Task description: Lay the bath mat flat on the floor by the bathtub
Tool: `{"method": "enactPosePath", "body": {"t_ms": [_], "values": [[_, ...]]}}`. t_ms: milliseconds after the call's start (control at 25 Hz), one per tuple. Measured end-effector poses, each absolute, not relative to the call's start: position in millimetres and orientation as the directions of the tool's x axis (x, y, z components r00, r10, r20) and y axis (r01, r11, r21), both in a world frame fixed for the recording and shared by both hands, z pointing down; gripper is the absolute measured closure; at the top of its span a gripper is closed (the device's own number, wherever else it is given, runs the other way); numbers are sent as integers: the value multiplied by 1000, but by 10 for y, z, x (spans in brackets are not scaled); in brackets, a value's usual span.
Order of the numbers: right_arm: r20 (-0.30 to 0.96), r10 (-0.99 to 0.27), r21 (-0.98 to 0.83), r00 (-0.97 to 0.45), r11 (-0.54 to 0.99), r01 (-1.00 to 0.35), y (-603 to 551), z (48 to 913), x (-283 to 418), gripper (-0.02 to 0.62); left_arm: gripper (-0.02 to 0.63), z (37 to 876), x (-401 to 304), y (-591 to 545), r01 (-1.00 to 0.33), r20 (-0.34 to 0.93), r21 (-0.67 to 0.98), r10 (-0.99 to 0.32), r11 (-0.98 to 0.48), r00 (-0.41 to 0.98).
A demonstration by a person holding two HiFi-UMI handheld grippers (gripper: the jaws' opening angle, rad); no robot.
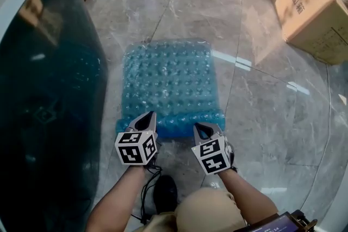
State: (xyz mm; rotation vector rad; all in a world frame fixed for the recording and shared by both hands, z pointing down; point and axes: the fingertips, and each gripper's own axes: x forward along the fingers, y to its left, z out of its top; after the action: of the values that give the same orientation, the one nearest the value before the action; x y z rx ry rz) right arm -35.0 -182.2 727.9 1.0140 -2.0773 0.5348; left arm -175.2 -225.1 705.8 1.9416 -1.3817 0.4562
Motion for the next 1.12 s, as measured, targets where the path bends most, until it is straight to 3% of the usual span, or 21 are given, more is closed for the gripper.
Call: {"method": "enactPosePath", "body": {"t_ms": [200, 520, 680, 920, 1120], "values": [[759, -402, -211, -512, 592, -778, -1724, 7097, -375, 586, 600, 7311, -1760, -1960, -925, 706, 318, -600, -207, 377], [813, -406, -66, -417, 647, -759, -2025, 7265, -344, 586, 600, 7251, -1662, -1508, -912, 719, 314, -561, -264, 409], [828, -416, -8, -376, 662, -750, -1975, 7378, -348, 586, 600, 7070, -1727, -1646, -913, 687, 286, -602, -292, 408], [853, -377, -124, -360, 525, -842, -1743, 7384, -278, 588, 600, 7059, -1882, -1838, -924, 722, 349, -584, -157, 372], [852, -418, -61, -315, 519, -853, -1523, 7361, -302, 588, 600, 7105, -1877, -1747, -925, 717, 343, -591, -161, 369]]}}
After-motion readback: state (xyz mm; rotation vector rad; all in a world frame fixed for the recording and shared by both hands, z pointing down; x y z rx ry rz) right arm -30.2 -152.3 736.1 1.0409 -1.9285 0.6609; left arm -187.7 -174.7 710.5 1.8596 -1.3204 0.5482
